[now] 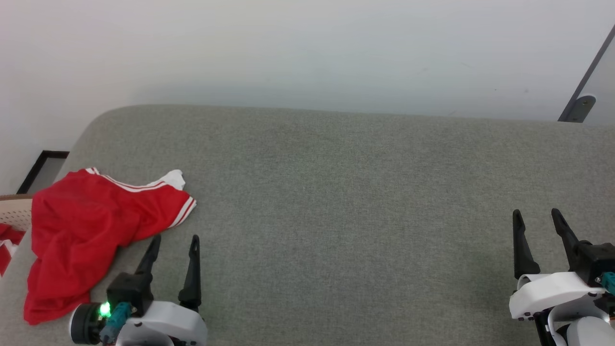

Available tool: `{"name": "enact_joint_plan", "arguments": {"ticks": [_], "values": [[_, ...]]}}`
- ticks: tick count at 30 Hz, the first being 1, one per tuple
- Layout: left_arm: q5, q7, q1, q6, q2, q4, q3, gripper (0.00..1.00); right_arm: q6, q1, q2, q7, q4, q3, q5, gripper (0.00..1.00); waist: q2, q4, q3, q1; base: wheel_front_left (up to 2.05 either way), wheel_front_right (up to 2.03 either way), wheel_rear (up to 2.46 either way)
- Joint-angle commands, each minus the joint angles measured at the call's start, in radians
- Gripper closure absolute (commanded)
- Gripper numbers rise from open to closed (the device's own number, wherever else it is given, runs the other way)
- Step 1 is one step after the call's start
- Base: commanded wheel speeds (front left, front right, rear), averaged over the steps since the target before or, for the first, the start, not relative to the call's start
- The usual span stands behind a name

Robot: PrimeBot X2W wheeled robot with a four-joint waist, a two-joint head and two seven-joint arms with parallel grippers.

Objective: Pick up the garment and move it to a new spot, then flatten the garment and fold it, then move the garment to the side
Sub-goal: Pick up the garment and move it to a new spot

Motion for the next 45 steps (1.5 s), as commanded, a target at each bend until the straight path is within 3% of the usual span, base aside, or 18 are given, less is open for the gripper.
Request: {"name": "enact_joint_plan", "arguments": {"ticks": [1, 18, 27, 40, 45], "values": [[0.023, -0.006, -0.009, -0.001, -0.001, 0.000, 0.003, 0.00, -0.001, -0.005, 0.000, -0.006, -0.003, -0.007, -0.014, 0.00, 0.0000, 0.001, 0.000, -0.0001, 0.00, 0.00, 0.00], [0.031, -0.009, -0.013, -0.010, -0.019, 0.011, 0.026, 0.00, -0.001, 0.003, 0.005, -0.011, -0.012, 0.007, 0.013, 0.00, 0.0000, 0.039, 0.005, -0.0001, 0.00, 0.00, 0.00], [0.041, -0.009, -0.006, 0.011, -0.034, 0.004, 0.035, 0.00, -0.001, 0.013, 0.010, -0.011, -0.018, 0.058, 0.026, 0.00, 0.0000, 0.184, 0.018, -0.0001, 0.00, 0.00, 0.00], [0.030, -0.009, 0.024, 0.030, -0.049, 0.001, 0.027, 0.00, -0.001, 0.016, 0.017, -0.011, -0.022, 0.122, 0.045, 0.00, 0.0000, 0.470, 0.015, -0.0001, 0.00, 0.00, 0.00], [0.010, -0.009, 0.058, 0.057, -0.053, -0.045, 0.065, 0.00, -0.001, -0.047, 0.016, -0.011, 0.008, 0.203, 0.049, 0.00, 0.0000, 0.496, 0.046, -0.0001, 0.00, 0.00, 0.00]]}}
